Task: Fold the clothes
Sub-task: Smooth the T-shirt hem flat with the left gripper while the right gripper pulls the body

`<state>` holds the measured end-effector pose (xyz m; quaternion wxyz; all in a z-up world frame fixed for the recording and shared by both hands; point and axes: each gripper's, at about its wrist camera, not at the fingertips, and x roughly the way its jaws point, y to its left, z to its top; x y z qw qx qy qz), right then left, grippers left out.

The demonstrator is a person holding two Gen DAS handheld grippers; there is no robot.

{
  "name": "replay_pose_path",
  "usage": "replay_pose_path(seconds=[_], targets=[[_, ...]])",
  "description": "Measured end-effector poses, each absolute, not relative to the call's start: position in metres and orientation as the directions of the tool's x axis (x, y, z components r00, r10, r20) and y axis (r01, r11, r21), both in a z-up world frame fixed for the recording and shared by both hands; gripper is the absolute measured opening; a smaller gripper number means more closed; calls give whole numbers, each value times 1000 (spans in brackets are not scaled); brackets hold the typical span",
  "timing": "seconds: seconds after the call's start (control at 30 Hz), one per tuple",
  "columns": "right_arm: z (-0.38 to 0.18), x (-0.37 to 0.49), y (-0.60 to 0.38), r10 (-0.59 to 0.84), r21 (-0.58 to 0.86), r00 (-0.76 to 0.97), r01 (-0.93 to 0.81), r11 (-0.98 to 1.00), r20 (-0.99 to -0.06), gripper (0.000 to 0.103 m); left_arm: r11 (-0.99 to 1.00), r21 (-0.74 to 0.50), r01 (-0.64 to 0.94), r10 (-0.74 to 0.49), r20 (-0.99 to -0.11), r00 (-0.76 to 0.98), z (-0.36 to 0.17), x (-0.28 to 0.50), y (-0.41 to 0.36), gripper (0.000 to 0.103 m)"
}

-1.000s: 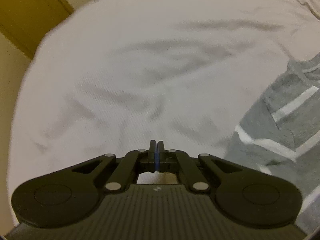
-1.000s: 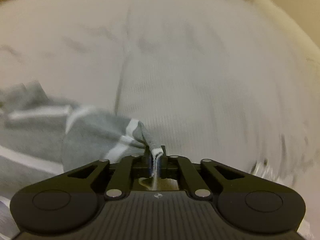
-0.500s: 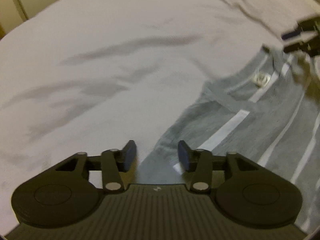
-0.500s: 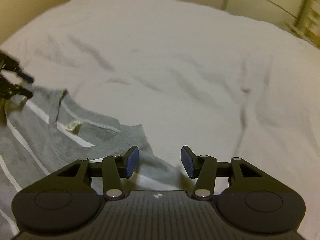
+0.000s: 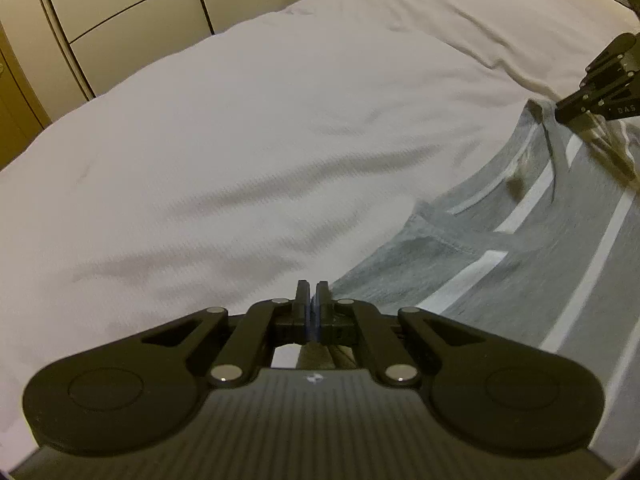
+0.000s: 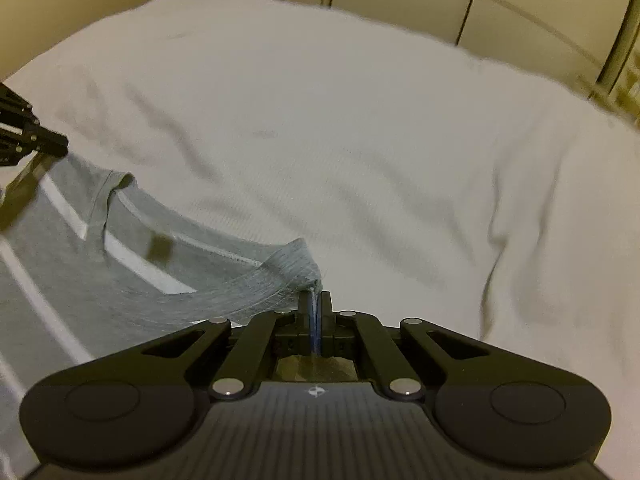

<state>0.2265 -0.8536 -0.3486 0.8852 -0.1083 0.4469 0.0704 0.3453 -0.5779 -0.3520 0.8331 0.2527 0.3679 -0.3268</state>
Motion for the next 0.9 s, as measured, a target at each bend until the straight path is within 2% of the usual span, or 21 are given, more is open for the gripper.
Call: replay_pose_path(seconds=[0.1, 0.17, 0.23, 0.3, 0.33, 0.47, 0.6, 0.7, 0.77, 0.83, 0.9], targets=[[-369, 232, -850, 3, -137, 540, -218, 966, -841, 0, 660, 182, 729, -313, -815, 488, -374, 352, -586, 0], [-376, 230, -850, -24, -147, 526, -194, 970, -850, 10, 678, 181, 713, -291, -824, 486, -383, 350, -581, 1], [-369, 221, -851, -47, -158, 563, -149, 976, -825, 30, 696, 183, 695, -276, -825, 493, -388, 348, -573, 9], [-356, 208, -855, -68, -159, 600, -99, 982, -797, 37, 712, 187, 677, -272, -816, 510, -384, 345, -565, 18], [-351, 200, -857, -70, -143, 606, -73, 987, -792, 38, 723, 185, 665, -271, -811, 519, -381, 344, -559, 24], [-341, 158, -859, -43, -84, 587, -43, 996, -809, 42, 783, 160, 601, -256, -798, 545, -362, 332, -519, 27], [-353, 112, -861, -18, -46, 522, -42, 998, -853, 45, 839, 98, 535, -231, -826, 514, -350, 316, -456, 28], [-358, 91, -858, -21, -7, 494, 31, 999, -869, 45, 857, -7, 515, -275, -852, 446, -350, 313, -419, 29], [-359, 81, -853, -17, 28, 484, 87, 996, -875, 44, 850, -71, 522, -323, -853, 410, -350, 311, -405, 34], [-352, 73, -829, 11, 49, 504, 63, 997, -864, 45, 841, -105, 531, -352, -851, 389, -355, 316, -404, 43], [-343, 71, -791, 61, 72, 530, -1, 997, -846, 44, 836, -145, 530, -368, -864, 344, -365, 326, -406, 44]])
